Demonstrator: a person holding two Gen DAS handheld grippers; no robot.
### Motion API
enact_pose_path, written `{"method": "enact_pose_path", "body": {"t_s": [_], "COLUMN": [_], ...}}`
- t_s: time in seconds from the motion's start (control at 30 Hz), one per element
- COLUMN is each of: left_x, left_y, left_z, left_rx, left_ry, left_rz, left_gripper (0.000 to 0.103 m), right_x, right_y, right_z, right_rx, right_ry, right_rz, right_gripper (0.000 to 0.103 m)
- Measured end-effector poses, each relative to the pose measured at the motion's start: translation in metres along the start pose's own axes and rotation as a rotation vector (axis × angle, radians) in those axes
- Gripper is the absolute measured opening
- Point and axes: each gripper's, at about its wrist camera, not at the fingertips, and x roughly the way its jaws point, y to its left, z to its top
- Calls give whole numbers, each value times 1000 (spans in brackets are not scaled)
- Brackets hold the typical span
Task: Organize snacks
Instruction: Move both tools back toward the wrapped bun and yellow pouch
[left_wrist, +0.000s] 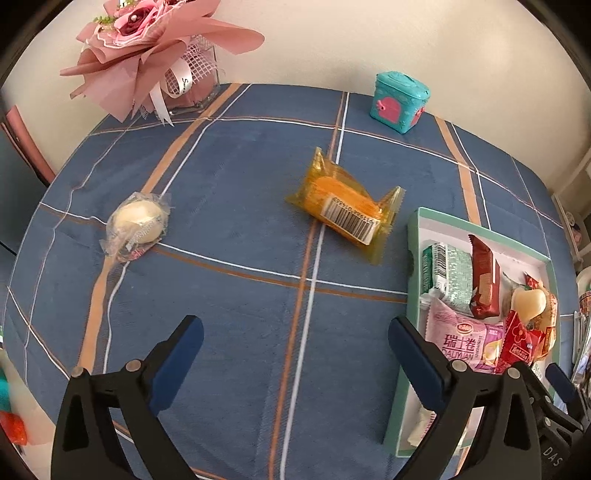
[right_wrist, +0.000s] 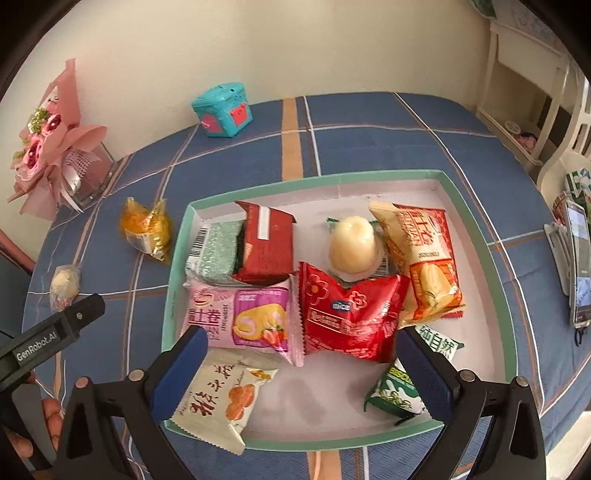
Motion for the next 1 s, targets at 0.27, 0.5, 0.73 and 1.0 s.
{"method": "enact_pose_path", "body": {"t_s": [0.27, 0.5, 0.73, 1.0], "left_x": [-4, -1, -6, -6], "left_y": [7, 18, 34, 65], "left_z": [2, 5, 13, 23], "left_rx": [23, -6, -27, -88], "left_ry": [-33, -29, -57, -54], "left_rz": [16, 8, 56, 69], "left_gripper": [100, 100, 100, 101], "right_x": [7, 5, 5, 7], "right_y": [15, 32, 60, 95], "right_z": [1, 2, 5, 2], "right_rx": [-12, -60, -73, -104], "right_ry": [8, -38, -30, -16], "right_rz": [4, 1, 70, 150], "right_gripper": [103, 103, 103, 103]}}
